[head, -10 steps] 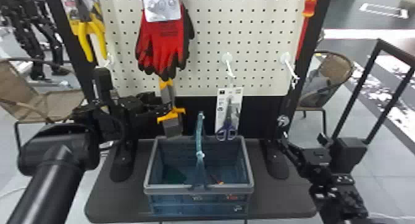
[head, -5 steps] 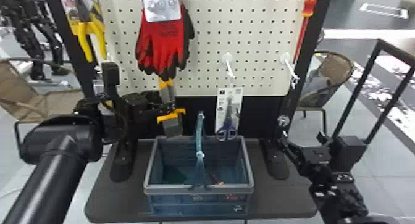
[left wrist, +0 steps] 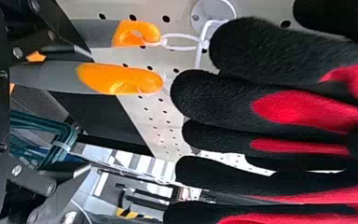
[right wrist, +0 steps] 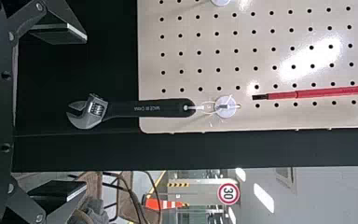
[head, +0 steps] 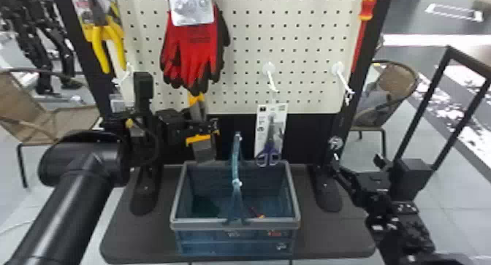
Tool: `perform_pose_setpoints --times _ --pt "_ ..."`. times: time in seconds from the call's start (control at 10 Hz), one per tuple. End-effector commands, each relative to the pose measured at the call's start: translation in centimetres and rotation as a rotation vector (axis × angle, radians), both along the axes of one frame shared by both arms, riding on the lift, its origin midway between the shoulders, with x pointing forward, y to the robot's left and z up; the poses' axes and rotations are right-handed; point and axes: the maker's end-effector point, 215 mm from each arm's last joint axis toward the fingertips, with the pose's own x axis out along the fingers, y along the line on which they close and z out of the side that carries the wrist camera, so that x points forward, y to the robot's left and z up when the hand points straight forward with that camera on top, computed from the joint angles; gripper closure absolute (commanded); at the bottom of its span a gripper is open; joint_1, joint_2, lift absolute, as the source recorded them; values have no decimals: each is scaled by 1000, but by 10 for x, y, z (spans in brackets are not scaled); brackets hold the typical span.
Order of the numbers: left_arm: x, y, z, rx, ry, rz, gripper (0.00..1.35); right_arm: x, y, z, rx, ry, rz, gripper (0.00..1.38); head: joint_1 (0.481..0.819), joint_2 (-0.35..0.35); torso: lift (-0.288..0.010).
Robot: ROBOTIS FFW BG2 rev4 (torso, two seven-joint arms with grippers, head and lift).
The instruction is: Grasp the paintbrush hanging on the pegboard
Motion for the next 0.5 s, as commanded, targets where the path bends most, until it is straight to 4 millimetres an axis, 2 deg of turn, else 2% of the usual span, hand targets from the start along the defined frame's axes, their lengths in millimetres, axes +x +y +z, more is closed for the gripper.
perform_pose_setpoints --times 0.0,0.1,0.4 --pt "1 0 -2 15 5 -3 1009 0 0 -1 0 1 1 182 549 0 -100" --pt "1 1 0 17 2 -4 1190 0 1 -2 3 4 4 182 549 0 -100" --pt "2 5 2 8 -8 7 1191 -1 1 -5 4 9 5 182 549 0 -100"
